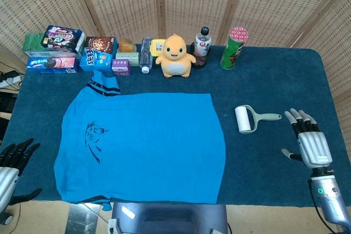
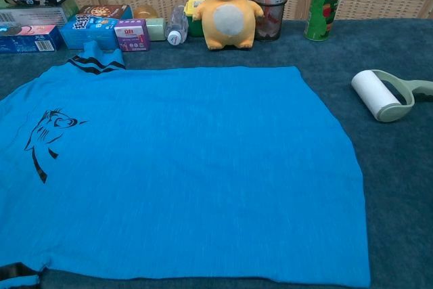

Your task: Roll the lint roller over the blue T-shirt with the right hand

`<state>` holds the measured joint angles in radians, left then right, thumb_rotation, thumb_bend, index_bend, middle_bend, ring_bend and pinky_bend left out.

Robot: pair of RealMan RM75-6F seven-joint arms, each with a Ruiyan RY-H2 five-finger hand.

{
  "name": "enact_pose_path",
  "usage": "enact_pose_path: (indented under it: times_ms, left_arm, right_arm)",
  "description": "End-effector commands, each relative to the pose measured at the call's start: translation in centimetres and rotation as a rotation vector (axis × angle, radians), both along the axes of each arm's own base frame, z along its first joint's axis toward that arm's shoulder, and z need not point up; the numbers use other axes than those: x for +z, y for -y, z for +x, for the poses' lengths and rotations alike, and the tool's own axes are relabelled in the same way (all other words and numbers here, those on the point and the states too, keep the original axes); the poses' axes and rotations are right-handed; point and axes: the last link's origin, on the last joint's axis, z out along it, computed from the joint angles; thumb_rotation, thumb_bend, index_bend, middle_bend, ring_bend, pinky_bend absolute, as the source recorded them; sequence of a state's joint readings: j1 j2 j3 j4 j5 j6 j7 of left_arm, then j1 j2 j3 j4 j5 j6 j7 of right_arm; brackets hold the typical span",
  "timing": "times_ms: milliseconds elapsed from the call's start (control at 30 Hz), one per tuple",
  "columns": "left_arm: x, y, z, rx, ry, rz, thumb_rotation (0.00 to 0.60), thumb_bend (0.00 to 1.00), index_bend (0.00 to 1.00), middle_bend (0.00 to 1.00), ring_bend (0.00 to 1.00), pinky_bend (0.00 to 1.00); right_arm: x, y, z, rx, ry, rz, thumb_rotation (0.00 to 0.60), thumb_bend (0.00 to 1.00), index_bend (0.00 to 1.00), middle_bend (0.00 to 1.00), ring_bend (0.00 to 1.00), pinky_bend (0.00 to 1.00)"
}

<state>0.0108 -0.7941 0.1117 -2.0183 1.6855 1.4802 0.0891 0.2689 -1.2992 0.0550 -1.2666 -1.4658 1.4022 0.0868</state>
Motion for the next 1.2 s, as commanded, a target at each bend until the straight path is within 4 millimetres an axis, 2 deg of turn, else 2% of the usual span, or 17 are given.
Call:
enact_pose_path:
  times_ms: [33,233,500,667,800,900,1200]
  left_arm:
    - [0.2,0.1,0.0,0.002,0.003,0.009,0.6,0.11,0.0,0.0,0.0,0.0]
    - [0.4,0.2,0.0,0.005,0.014,0.018,0.6,0.11,0.0,0.0,0.0,0.0]
    - [0.3,-0.4,-0.3,0.027,0.013,0.008,0.6,0.11,0.0,0.0,0.0,0.0]
    - [0.3,-0.9,-0.6,0.055,0.016,0.015,0.6,0.11,0.0,0.0,0.0,0.0]
    - [0.3,-1.3,-0.8,0.076,0.015,0.013,0.6,0.11,0.0,0.0,0.0,0.0]
    - [0.2,-1.7,-1.0,0.095,0.012,0.009,0.6,0.11,0.0,0.0,0.0,0.0]
    - [-0.3,-2.8,-1.3,0.129,-0.005,-0.011,0.6,0.11,0.0,0.0,0.0,0.0]
  right_arm:
    - [-0.2,0.1,0.1,0.004,0.003,0.009,0.6,0.0,0.02,0.04,0.04,0.09]
    - [-1.0,1.5,0.9,0.035,0.036,0.04,0.6,0.0,0.07,0.08,0.06,0.12]
    - [-3.2,8.9,1.2,-0.016,0.033,0.234,0.6,0.0,0.09,0.14,0.11,0.17]
    - [-4.4,11.8,1.1,-0.052,0.008,0.301,0.6,0.07,0.11,0.16,0.12,0.19]
    - [-5.1,13.3,1.0,-0.069,-0.031,0.33,0.6,0.21,0.13,0.17,0.13,0.2]
    - [-5.2,14.1,0.8,-0.078,-0.049,0.339,0.6,0.26,0.15,0.19,0.14,0.21]
    - [-6.0,14.5,0.1,-0.093,-0.056,0.366,0.6,0.32,0.23,0.25,0.18,0.24]
